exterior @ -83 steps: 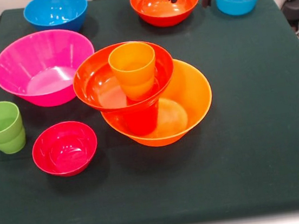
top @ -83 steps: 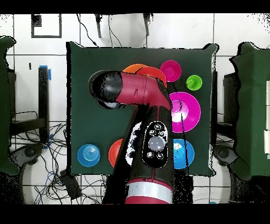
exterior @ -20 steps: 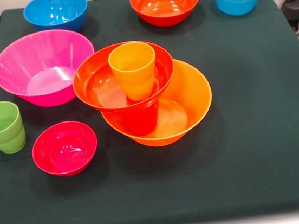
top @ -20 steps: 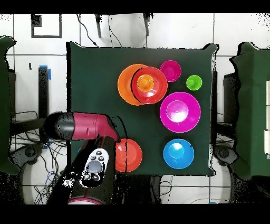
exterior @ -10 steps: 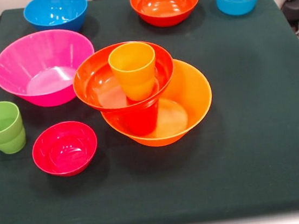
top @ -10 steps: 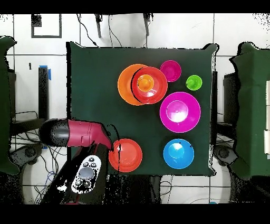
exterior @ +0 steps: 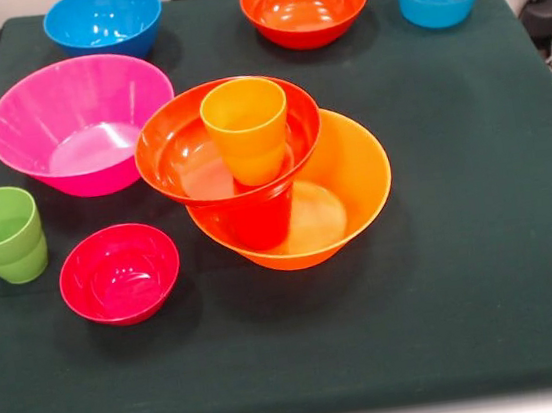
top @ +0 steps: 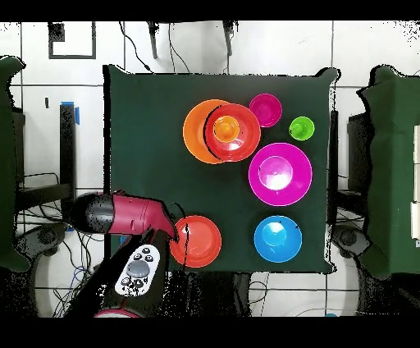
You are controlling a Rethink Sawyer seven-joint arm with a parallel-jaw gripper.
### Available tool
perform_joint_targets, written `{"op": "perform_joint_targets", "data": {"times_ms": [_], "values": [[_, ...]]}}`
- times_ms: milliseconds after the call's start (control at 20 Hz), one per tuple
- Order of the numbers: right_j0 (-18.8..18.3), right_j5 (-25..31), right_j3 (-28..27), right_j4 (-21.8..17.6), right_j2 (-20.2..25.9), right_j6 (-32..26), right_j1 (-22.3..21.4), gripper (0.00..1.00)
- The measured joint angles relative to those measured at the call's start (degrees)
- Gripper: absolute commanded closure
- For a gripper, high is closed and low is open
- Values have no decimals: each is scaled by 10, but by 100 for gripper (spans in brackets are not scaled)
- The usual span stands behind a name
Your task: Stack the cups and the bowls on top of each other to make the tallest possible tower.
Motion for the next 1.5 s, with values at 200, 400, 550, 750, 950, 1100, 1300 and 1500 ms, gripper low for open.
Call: {"op": "perform_joint_targets", "data": {"times_ms": [200,400,550,750,950,1100,1300,1500], "values": [[0,-9,15,5,0,6,2,0],[0,-17,27,12,0,8,5,0],[0,-26,30,19,0,8,15,0],[0,-36,31,27,0,8,28,0],[0,-51,31,33,1,8,39,0],[0,-61,31,38,1,8,48,0],[3,-64,31,45,1,8,59,0],[11,-64,31,51,0,9,68,0]]}}
